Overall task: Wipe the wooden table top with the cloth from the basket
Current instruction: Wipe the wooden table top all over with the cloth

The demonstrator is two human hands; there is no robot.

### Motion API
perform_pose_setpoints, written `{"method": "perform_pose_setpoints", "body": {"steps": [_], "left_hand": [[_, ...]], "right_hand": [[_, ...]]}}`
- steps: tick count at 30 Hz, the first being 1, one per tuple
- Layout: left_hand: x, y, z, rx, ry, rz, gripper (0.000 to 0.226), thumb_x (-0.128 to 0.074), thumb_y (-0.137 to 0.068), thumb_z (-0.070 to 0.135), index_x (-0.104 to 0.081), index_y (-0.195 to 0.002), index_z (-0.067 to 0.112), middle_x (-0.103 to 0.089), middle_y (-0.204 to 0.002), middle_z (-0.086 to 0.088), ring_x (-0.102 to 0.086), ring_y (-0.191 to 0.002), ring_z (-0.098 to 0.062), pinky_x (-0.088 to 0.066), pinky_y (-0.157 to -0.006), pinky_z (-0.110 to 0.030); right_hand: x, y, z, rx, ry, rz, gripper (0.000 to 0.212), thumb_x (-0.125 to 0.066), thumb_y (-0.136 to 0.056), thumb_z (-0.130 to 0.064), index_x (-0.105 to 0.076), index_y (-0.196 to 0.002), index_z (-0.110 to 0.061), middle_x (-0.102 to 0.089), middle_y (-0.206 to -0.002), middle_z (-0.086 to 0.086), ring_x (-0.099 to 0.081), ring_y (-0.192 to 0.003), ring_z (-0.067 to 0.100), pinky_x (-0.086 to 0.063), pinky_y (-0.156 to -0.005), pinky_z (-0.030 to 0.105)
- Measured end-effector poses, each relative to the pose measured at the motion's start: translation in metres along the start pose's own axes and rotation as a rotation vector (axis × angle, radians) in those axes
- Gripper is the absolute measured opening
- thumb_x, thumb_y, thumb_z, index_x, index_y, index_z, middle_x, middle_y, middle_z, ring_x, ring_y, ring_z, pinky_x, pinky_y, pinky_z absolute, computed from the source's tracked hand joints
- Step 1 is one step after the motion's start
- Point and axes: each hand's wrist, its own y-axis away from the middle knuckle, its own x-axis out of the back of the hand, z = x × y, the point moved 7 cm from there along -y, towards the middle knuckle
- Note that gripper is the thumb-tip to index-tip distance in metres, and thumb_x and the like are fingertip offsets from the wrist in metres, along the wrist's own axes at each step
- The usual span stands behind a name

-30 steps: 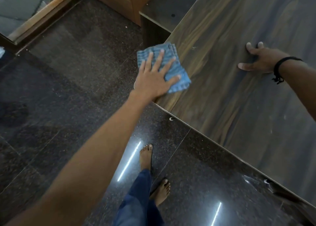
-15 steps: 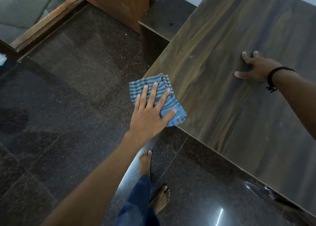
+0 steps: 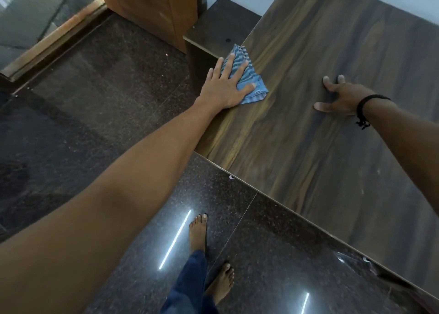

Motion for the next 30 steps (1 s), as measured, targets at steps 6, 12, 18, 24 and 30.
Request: {"method": "perform_pose_setpoints", "body": {"steps": [6, 12, 18, 24, 30], "left_hand": [[-0.048, 0.147, -0.030, -0.018, -0.111, 0.191, 0.076, -0.013, -0.098, 0.070, -0.004, -0.162, 0.030, 0.002, -0.169, -0.008, 0.004, -0.156, -0.026, -0.001, -0.125, -0.043], [-0.063, 0.159, -0.033, 0.069, -0.129, 0.091, 0.080, 0.000, -0.089, 0.076, 0.012, -0.158, 0.037, 0.019, -0.167, -0.003, 0.018, -0.154, -0.025, 0.008, -0.124, -0.045], [-0.024, 0.021, 0.013, -0.025, -0.083, 0.069, 0.079, -0.010, -0.094, 0.076, 0.007, -0.160, 0.036, 0.018, -0.168, -0.004, 0.017, -0.154, -0.025, 0.010, -0.124, -0.044], [0.016, -0.126, 0.062, -0.036, -0.039, -0.017, 0.081, -0.017, -0.095, 0.077, 0.009, -0.160, 0.036, 0.025, -0.166, -0.004, 0.022, -0.153, -0.027, 0.015, -0.122, -0.044], [0.050, -0.226, 0.090, -0.085, -0.027, -0.062, 0.081, -0.019, -0.096, 0.076, 0.009, -0.160, 0.035, 0.026, -0.165, -0.004, 0.024, -0.152, -0.027, 0.016, -0.121, -0.045]], "right_hand": [[-0.007, -0.007, 0.003, 0.021, -0.022, 0.000, 0.094, -0.056, -0.089, -0.067, -0.001, -0.160, -0.037, 0.005, -0.169, 0.005, -0.013, -0.151, 0.045, -0.020, -0.121, 0.053], [-0.005, -0.014, 0.004, 0.039, -0.011, 0.002, 0.093, -0.056, -0.091, -0.063, -0.002, -0.161, -0.034, 0.005, -0.169, 0.006, -0.013, -0.150, 0.046, -0.019, -0.121, 0.052], [-0.007, -0.011, 0.005, 0.030, -0.039, -0.010, 0.091, -0.057, -0.093, -0.060, 0.000, -0.161, -0.035, 0.009, -0.169, 0.003, -0.004, -0.152, 0.046, -0.018, -0.120, 0.054], [-0.009, -0.012, 0.006, 0.029, -0.070, -0.004, 0.092, -0.060, -0.093, -0.057, -0.001, -0.161, -0.037, 0.009, -0.169, 0.003, -0.002, -0.151, 0.046, -0.023, -0.117, 0.055], [-0.012, -0.011, 0.005, 0.011, -0.093, -0.026, 0.091, -0.058, -0.095, -0.055, 0.004, -0.160, -0.039, 0.014, -0.168, 0.000, 0.002, -0.153, 0.043, -0.022, -0.118, 0.053]]}}
